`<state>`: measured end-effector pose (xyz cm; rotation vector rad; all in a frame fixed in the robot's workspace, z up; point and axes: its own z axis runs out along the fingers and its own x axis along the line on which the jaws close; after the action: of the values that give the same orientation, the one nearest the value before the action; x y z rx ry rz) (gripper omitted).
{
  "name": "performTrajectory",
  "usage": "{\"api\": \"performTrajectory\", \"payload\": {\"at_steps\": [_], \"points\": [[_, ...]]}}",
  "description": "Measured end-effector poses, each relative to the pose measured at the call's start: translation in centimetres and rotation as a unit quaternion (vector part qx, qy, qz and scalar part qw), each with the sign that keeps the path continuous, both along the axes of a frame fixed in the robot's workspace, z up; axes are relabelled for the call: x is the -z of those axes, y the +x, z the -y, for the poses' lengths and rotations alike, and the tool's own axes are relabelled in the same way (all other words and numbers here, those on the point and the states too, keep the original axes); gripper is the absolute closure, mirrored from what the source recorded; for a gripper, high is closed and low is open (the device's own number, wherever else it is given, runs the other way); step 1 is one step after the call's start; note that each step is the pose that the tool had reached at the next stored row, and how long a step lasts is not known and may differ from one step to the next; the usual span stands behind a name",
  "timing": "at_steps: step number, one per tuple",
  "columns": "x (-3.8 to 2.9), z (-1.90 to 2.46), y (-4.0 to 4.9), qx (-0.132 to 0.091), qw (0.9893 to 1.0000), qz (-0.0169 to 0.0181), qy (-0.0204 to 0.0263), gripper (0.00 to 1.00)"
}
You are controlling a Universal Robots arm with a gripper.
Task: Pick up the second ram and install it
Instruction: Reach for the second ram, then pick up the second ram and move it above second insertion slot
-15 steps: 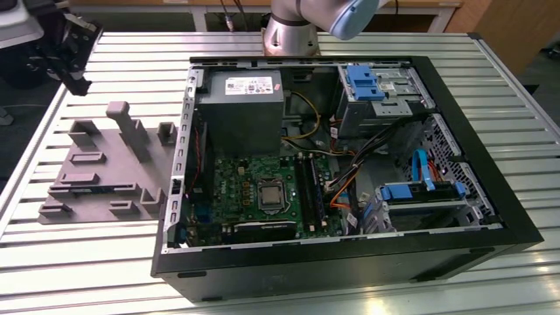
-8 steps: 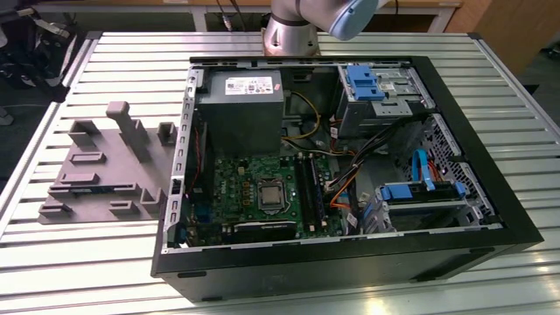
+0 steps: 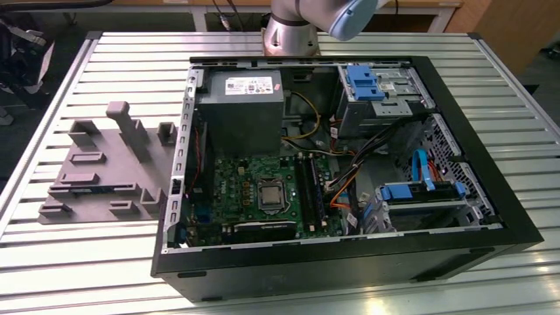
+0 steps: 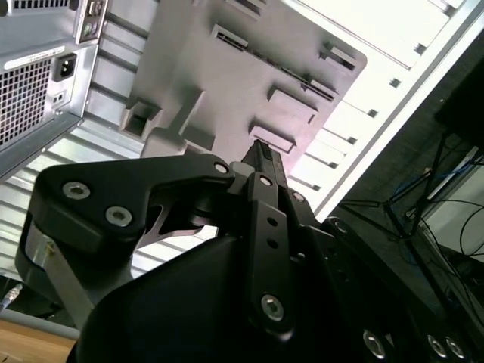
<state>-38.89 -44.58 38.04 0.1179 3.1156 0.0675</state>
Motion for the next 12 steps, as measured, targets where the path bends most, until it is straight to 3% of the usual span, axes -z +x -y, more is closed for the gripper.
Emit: {"api": "performTrajectory", "payload": {"at_steps": [12], "points": [[0.02,0.07,-0.36,0.000,1.0000,-0.0004,0.0000,0.89]]}}
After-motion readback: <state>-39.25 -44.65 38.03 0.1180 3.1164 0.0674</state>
